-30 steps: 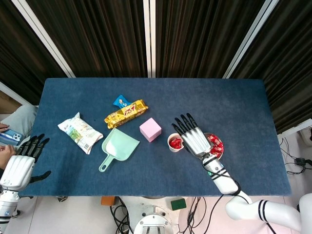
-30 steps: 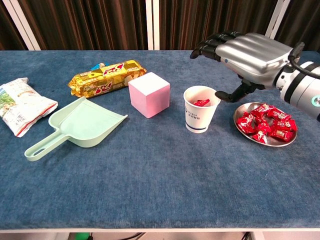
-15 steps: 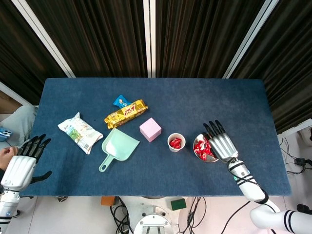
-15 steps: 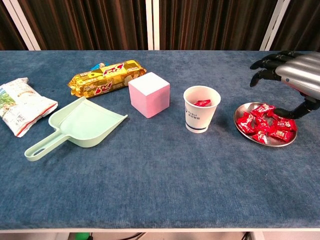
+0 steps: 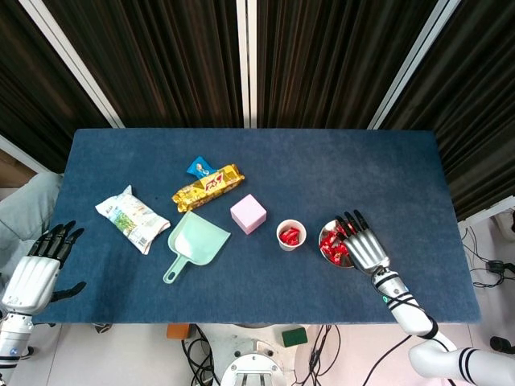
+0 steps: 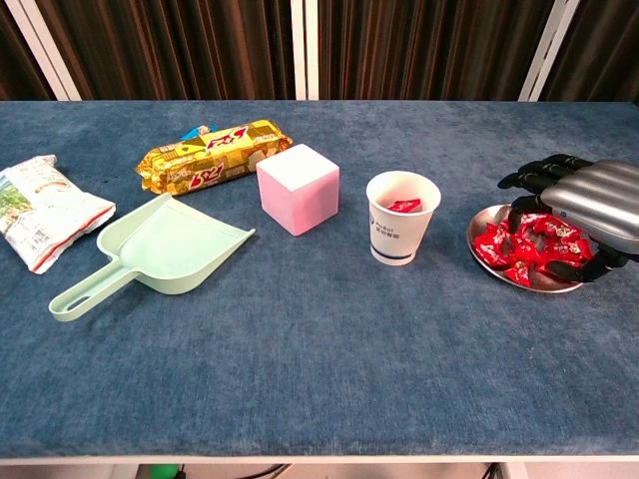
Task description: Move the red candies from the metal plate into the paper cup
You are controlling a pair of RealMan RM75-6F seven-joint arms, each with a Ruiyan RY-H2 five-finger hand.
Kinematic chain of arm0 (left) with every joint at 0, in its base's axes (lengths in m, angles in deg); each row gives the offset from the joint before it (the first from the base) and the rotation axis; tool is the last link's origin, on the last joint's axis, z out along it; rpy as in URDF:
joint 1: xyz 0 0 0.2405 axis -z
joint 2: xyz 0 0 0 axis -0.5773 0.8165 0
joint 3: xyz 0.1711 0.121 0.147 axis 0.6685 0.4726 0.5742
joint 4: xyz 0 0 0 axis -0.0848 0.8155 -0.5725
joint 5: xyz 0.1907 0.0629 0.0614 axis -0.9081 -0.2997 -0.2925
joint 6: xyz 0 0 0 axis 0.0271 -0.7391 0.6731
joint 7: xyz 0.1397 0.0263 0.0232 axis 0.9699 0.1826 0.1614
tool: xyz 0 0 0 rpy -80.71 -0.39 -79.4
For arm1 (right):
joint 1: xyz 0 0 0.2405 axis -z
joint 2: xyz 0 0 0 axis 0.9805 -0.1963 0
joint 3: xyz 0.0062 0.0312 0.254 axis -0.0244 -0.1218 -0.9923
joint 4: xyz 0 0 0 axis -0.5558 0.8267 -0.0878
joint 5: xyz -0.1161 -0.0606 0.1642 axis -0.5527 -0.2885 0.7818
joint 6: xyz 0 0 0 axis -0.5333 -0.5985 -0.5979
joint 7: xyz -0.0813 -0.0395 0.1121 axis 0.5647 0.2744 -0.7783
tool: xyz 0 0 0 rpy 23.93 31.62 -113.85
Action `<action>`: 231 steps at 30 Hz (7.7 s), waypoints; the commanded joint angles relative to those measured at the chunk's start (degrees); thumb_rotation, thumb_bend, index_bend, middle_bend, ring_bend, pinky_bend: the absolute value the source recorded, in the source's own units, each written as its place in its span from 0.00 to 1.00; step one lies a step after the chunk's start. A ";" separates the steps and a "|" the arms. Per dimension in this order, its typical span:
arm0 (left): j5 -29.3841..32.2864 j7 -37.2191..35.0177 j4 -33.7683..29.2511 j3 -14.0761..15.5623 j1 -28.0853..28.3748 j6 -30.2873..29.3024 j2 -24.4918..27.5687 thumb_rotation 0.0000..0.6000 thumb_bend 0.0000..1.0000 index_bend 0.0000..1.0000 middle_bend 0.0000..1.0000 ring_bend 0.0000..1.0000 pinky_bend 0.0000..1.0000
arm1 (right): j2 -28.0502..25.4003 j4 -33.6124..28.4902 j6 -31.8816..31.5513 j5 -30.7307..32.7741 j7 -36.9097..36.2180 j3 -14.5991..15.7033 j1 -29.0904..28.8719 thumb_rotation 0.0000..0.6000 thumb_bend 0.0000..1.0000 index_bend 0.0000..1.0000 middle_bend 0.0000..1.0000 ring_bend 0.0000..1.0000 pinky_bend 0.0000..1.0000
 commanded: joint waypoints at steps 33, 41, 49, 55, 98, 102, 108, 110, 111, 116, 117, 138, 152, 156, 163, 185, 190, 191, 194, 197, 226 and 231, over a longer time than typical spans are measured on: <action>0.20 -0.04 -0.02 -0.05 0.12 0.26 0.00 1.00 0.10 0.09 0.03 0.00 0.15 | 3.59 5.27 -1.20 -1.28 -0.42 -0.70 0.56 1.00 0.42 0.61 0.09 0.00 0.00; 0.24 0.00 -0.01 -0.06 0.15 0.32 -0.02 1.00 0.10 0.09 0.03 0.00 0.15 | 4.23 6.30 -2.18 -1.99 -0.95 -0.76 0.91 1.00 0.48 0.75 0.13 0.00 0.00; 0.30 0.06 -0.02 -0.06 0.16 0.36 -0.03 1.00 0.10 0.09 0.03 0.00 0.15 | 4.93 7.61 -5.13 -4.87 -3.46 -0.78 1.25 1.00 0.57 0.88 0.17 0.00 0.00; 0.32 0.00 -0.05 -0.09 0.07 0.16 0.01 1.00 0.10 0.09 0.03 0.00 0.15 | 3.63 4.06 -7.00 -7.07 -2.57 -1.95 0.29 1.00 0.58 0.89 0.17 0.00 0.00; 0.22 -1.14 0.12 -0.21 -0.15 -0.42 0.40 1.00 0.10 0.09 0.03 0.00 0.15 | -0.89 -11.56 -5.69 -6.91 3.91 -5.02 -4.85 1.00 0.29 0.17 0.07 0.00 0.00; 0.20 -1.33 0.21 -0.21 -0.21 -0.55 0.40 1.00 0.10 0.09 0.03 0.00 0.15 | -2.70 -8.70 -5.51 -3.88 0.84 -4.98 -3.23 1.00 0.30 0.20 0.07 0.00 0.00; 0.14 -0.78 0.07 -0.14 -0.02 -0.11 0.26 1.00 0.10 0.09 0.03 0.00 0.15 | -1.32 -3.02 -2.32 -2.67 -2.73 -2.96 -2.86 1.00 0.30 0.21 0.06 0.00 0.00; 0.25 -0.60 -0.03 -0.17 0.00 -0.03 0.23 1.00 0.10 0.09 0.03 0.00 0.15 | -0.17 -1.36 -1.72 -2.82 -3.35 -2.59 -2.99 1.00 0.30 0.23 0.06 0.00 0.00; 0.30 -0.55 -0.03 -0.18 0.00 0.00 0.21 1.00 0.10 0.09 0.03 0.00 0.15 | 0.31 -0.67 -1.48 -2.85 -3.53 -2.47 -3.05 1.00 0.30 0.23 0.06 0.00 0.00; 0.54 -0.59 0.04 -0.25 0.07 0.22 0.21 1.00 0.10 0.09 0.03 0.00 0.15 | 2.63 3.08 0.13 -2.25 -3.41 -2.00 -3.33 1.00 0.32 0.32 0.07 0.00 0.00; 0.56 -0.62 0.08 -0.25 0.09 0.26 0.22 1.00 0.10 0.09 0.03 0.00 0.15 | 2.97 3.56 0.26 -2.21 -3.47 -1.94 -3.33 1.00 0.32 0.32 0.07 0.00 0.00; 0.77 -0.46 0.09 -0.28 0.22 0.58 0.15 1.00 0.10 0.09 0.03 0.00 0.15 | 5.17 7.08 1.06 -1.57 -2.59 -1.67 -3.05 1.00 0.36 0.46 0.07 0.00 0.00; 0.85 -0.59 0.13 -0.29 0.28 0.66 0.16 1.00 0.10 0.09 0.03 0.00 0.15 | 5.07 7.17 0.42 -1.48 -2.40 -1.84 -2.59 1.00 0.46 0.69 0.10 0.00 0.00; 0.79 -0.58 0.12 -0.26 0.25 0.60 0.16 1.00 0.10 0.09 0.03 0.00 0.15 | 4.47 6.49 -0.42 -1.71 -2.71 -1.94 -2.21 1.00 0.48 0.73 0.11 0.00 0.00; 0.76 -0.57 0.11 -0.24 0.31 0.68 0.18 1.00 0.10 0.09 0.03 0.00 0.15 | 1.09 1.37 -5.52 -4.54 -4.95 -3.44 -1.60 1.00 0.48 0.74 0.12 0.00 0.00; 0.73 -1.51 0.42 -0.29 0.07 0.09 0.42 1.00 0.10 0.09 0.03 0.00 0.15 | 7.00 -3.02 -2.86 -4.61 0.91 -7.63 -7.98 1.00 0.42 0.56 0.09 0.00 0.00; 0.55 -1.67 0.56 -0.24 0.06 0.01 0.41 1.00 0.10 0.09 0.03 0.00 0.15 | 6.20 -3.79 -2.50 -4.20 1.15 -7.42 -8.06 1.00 0.37 0.34 0.11 0.00 0.00; 0.51 -1.61 0.56 -0.23 0.06 0.00 0.39 1.00 0.10 0.09 0.03 0.00 0.15 | 5.84 -4.10 -2.68 -4.45 0.76 -7.27 -7.99 1.00 0.37 0.31 0.10 0.00 0.00; 0.45 -1.32 0.45 -0.19 0.05 0.01 0.33 1.00 0.10 0.09 0.03 0.00 0.15 | 4.70 -5.02 -3.45 -5.43 -0.28 -6.49 -7.49 1.00 0.36 0.27 0.10 0.00 0.00; 0.41 -1.06 0.28 -0.18 0.05 0.00 0.29 1.00 0.10 0.09 0.03 0.00 0.15 | 3.23 -5.81 -5.99 -7.41 -1.80 -4.87 -5.84 1.00 0.36 0.26 0.10 0.00 0.00; 0.44 -0.29 0.00 -0.11 0.20 0.40 0.15 1.00 0.10 0.09 0.03 0.00 0.15 | 1.51 4.08 -3.78 -6.37 -8.13 2.75 2.26 1.00 0.36 0.42 0.09 0.00 0.00; 0.42 -0.48 0.07 -0.09 0.15 0.31 0.20 1.00 0.10 0.09 0.03 0.00 0.15 | 2.54 4.90 -2.94 -6.29 -8.19 2.19 1.91 1.00 0.36 0.42 0.09 0.00 0.00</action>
